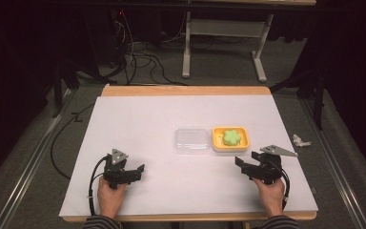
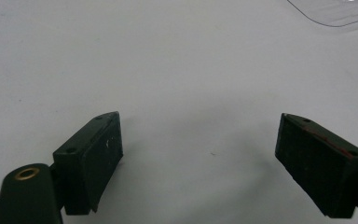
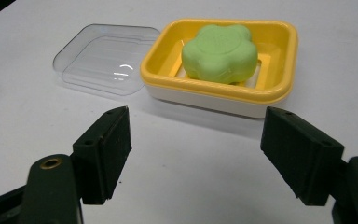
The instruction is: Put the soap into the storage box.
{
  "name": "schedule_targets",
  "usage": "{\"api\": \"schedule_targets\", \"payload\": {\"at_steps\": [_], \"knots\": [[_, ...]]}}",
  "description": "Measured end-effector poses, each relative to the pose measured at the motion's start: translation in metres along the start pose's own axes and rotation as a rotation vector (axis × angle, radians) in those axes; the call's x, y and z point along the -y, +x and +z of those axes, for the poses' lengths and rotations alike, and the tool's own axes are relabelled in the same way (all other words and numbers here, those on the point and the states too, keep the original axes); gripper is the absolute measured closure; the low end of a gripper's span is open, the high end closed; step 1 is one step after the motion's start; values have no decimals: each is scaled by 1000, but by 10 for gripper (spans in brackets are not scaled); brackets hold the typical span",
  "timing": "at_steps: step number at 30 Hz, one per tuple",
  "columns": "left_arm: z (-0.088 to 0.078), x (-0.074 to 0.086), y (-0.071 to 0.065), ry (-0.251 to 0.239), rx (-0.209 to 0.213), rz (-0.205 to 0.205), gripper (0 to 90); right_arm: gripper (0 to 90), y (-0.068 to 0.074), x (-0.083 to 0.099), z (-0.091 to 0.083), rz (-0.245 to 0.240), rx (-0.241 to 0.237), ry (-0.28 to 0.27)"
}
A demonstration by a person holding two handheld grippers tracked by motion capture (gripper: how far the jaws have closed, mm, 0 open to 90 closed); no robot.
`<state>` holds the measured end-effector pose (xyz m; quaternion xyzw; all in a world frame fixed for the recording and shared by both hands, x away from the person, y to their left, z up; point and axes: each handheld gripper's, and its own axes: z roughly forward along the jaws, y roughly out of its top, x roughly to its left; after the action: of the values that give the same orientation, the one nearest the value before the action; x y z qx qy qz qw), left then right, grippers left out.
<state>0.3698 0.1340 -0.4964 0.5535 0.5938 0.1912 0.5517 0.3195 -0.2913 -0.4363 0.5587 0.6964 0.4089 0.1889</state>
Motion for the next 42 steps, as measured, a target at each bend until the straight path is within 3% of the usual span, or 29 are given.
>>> {"api": "schedule_targets", "payload": {"at_steps": [25,42], "knots": [[0,1,0,6,0,8,155,252,16,22,12,-38,5,19],[0,0,0,4,0,3,155,260,28,32,24,-77,8,-2]]}}
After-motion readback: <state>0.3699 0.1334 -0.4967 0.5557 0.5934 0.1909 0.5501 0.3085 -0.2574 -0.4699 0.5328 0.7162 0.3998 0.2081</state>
